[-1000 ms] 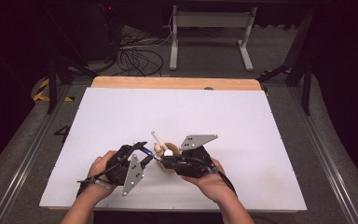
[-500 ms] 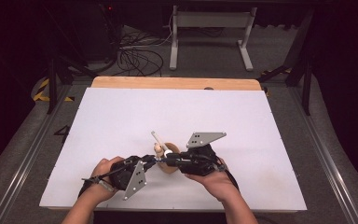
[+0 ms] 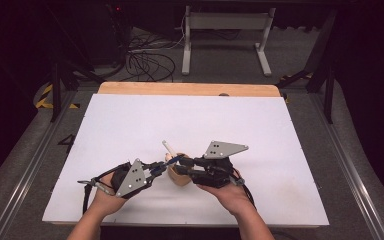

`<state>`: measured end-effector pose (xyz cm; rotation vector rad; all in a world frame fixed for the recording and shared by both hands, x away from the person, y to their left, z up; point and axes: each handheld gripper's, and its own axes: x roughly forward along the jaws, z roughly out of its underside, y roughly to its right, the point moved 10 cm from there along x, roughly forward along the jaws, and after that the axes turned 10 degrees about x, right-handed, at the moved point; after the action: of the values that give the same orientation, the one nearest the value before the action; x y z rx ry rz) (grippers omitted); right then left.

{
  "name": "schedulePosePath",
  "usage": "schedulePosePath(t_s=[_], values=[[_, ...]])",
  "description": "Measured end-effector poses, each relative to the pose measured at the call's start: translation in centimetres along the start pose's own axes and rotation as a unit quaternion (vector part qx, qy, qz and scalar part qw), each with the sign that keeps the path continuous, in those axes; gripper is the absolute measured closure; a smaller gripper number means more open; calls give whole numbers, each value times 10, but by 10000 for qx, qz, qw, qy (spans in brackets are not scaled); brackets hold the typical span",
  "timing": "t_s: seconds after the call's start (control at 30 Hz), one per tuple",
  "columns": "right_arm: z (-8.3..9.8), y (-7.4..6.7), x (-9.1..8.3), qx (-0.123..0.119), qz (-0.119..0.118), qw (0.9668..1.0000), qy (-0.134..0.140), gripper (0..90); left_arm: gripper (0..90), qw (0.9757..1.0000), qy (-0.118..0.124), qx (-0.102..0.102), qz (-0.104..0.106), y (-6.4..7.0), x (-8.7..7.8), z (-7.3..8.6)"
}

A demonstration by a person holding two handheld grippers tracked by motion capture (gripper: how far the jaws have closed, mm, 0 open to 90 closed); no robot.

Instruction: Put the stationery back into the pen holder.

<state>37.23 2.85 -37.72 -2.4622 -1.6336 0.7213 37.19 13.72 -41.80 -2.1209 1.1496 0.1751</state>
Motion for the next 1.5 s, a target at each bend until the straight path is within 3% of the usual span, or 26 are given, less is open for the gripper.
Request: schedulePosePath(t_s=[0.3,0.4,0.53,0.6,0.7,1.03,1.5], values=[[-11,-3,-3,137,-267,9975,644,726,793,9995,63,-201,242,5,4,1],[-11,-3,-4,143,-260,9971,694,793,793,9993,116,-223,264,5,4,0],[-11,-4,-4,172,-301,9970,699,812,786,9990,131,-276,318,6,4,1],[-11,-3,-3,167,-267,9971,699,814,775,9989,117,-291,356,6,5,1],[-13,-1,-5,146,-165,9968,775,815,636,9989,61,-343,325,5,5,3],[-28,13,-33,92,205,9924,1214,815,526,9978,16,-640,162,-8,-2,9],[-37,24,-57,77,386,9894,1397,815,428,9948,-35,-1020,21,-17,-6,14]])
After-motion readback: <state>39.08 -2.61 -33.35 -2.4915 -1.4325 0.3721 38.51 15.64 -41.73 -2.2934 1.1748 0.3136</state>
